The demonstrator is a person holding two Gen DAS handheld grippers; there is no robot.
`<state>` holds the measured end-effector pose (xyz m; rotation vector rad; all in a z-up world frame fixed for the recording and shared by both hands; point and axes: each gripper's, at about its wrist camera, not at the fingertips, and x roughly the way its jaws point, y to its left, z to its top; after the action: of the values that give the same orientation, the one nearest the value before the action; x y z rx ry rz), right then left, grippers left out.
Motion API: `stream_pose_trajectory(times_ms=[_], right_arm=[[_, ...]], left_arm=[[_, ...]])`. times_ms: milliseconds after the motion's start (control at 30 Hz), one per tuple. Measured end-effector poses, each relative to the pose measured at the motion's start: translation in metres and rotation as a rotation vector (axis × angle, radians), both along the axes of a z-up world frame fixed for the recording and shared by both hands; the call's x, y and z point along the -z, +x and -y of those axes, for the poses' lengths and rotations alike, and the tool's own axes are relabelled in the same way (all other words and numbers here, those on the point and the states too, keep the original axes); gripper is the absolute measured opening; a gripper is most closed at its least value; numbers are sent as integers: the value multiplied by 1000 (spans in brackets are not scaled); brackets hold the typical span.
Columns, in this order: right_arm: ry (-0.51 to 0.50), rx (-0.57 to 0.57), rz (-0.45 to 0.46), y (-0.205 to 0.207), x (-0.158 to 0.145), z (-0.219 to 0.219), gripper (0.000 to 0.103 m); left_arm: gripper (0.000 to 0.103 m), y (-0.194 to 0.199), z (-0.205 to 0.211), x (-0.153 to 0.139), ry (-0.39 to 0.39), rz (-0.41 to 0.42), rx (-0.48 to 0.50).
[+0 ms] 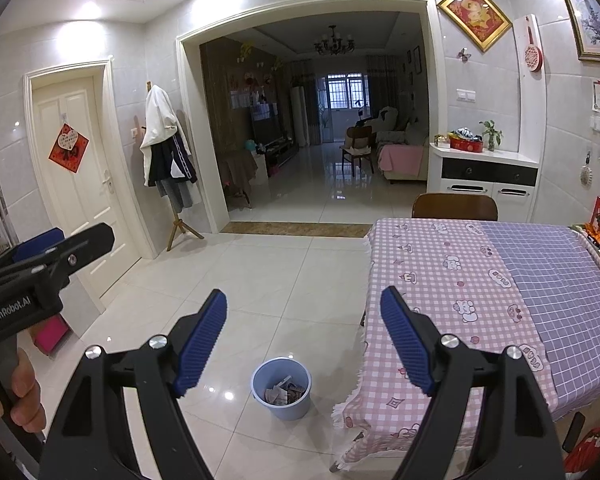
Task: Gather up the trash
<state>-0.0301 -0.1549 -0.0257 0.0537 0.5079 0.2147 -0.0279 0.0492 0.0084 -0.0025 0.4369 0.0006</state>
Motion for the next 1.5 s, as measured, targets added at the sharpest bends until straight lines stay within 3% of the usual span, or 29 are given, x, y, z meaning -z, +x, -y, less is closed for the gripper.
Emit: stream_pose_trajectory(times_ms=[1500], right_arm=[[0, -8, -20, 16, 6, -10, 78]], left_arm=[[95, 8, -1, 9, -5, -16, -4]])
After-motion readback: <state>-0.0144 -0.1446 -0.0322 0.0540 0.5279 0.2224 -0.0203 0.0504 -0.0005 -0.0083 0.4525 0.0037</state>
